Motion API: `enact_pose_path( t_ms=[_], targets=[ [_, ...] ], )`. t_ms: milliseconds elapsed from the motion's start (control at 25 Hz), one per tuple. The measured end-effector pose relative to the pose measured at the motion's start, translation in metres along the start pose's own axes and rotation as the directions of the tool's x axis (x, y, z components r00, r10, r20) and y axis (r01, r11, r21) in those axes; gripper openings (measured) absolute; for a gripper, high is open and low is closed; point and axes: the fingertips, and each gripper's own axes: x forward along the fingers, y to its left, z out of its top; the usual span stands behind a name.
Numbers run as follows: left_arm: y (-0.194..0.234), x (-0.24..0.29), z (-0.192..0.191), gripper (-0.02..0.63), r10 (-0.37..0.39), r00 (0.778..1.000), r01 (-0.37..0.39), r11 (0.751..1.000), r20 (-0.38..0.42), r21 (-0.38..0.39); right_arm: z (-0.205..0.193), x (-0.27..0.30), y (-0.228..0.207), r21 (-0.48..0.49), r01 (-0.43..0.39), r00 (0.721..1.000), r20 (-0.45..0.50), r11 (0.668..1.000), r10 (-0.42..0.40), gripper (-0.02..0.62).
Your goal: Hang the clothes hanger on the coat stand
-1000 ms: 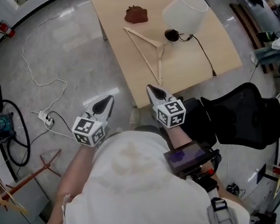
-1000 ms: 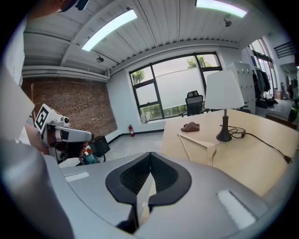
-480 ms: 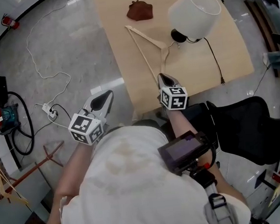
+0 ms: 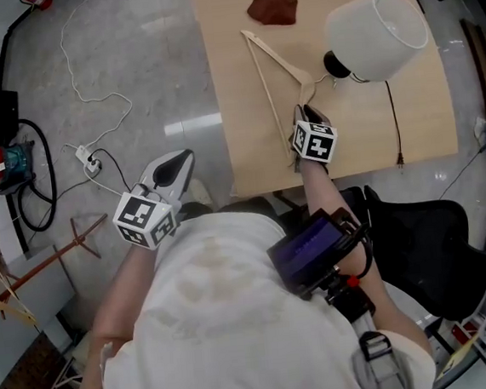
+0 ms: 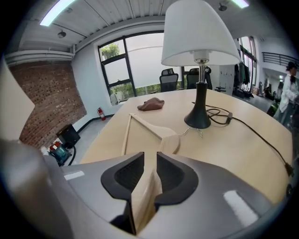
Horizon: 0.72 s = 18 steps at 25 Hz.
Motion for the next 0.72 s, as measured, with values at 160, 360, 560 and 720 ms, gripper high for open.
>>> enact_pose_path(
  t_ms=[160, 360, 560, 720],
  targets=[
    [0.015, -0.003, 0.002, 0.002, 0.021, 1.0, -0.021, 1.0, -0.003, -0.015, 0.002, 0.021, -0.013, -0.004, 0.079, 0.996, -0.046, 0.997, -0.079, 0.156],
    [0.043, -0.005, 0.008, 0.002, 0.03, 1.0, -0.03, 0.999, -0.011, -0.024, 0.002, 0.041, -0.028, -0.011, 0.199, 0.972, -0.126, 0.98, -0.199, 0.192],
    [0.066, -0.003, 0.02, 0.002, 0.03, 1.0, -0.03, 0.999, 0.0, -0.025, 0.004, 0.049, -0.037, 0.006, 0.264, 0.951, -0.166, 0.965, -0.259, 0.208],
    [0.078, -0.006, 0.022, 0.002, 0.029, 1.0, -0.029, 0.999, -0.003, -0.04, 0.004, 0.05, -0.037, 0.05, 0.278, 0.944, -0.197, 0.959, -0.264, 0.213]
  ],
)
